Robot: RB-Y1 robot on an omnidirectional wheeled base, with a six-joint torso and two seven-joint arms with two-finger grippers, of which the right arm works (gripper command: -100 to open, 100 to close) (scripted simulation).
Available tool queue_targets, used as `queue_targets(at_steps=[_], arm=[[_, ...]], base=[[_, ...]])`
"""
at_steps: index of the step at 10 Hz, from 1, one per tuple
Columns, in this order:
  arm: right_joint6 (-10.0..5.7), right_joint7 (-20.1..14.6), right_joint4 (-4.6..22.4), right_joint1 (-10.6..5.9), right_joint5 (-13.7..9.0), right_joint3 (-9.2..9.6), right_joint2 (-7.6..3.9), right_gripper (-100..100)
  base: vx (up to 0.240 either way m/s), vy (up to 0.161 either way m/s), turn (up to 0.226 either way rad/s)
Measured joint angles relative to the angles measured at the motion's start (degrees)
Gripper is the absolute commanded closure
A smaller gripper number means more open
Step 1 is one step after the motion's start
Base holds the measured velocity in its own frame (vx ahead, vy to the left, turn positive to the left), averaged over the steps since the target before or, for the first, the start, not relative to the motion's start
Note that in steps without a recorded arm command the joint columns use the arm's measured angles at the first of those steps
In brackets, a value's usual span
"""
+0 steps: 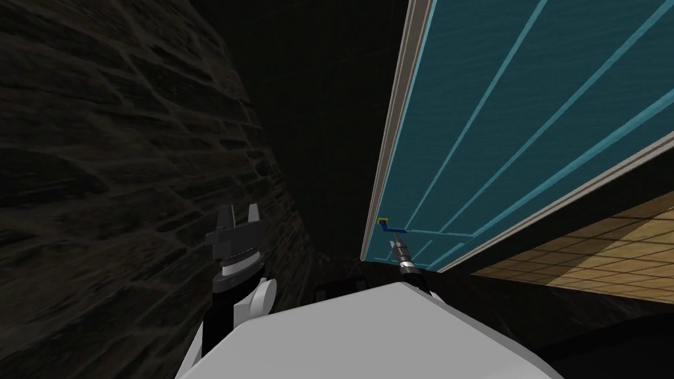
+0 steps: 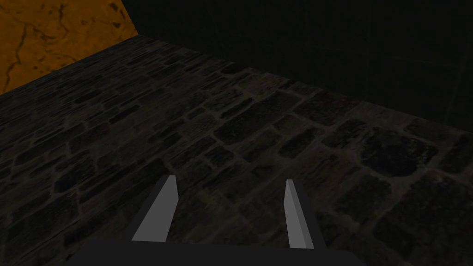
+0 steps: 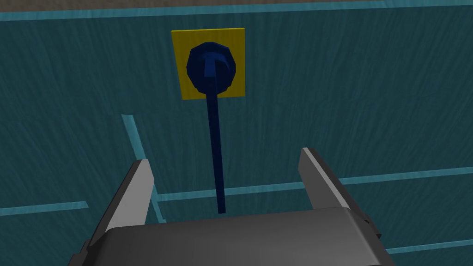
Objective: Pull the door open
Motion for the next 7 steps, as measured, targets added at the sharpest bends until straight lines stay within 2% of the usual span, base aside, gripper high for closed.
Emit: queue_targets(at_steps=[3, 4, 5, 7], arm=[[-1.13, -1.03, 3.43, -1.45, -0.83, -1.43, -1.35, -100], [-1.24, -1.32, 3.83, -1.63, -1.09, -1.86, -1.71, -100], [-1.2, -1.38, 3.82, -1.67, -1.12, -1.92, -1.75, 100], [-1.22, -1.33, 3.82, -1.67, -1.1, -1.88, -1.73, 100]], base=[[0.16, -0.025, 0.101], [0.071, -0.017, 0.021], [-0.01, 0.002, -0.016], [-0.025, 0.006, 0.001]])
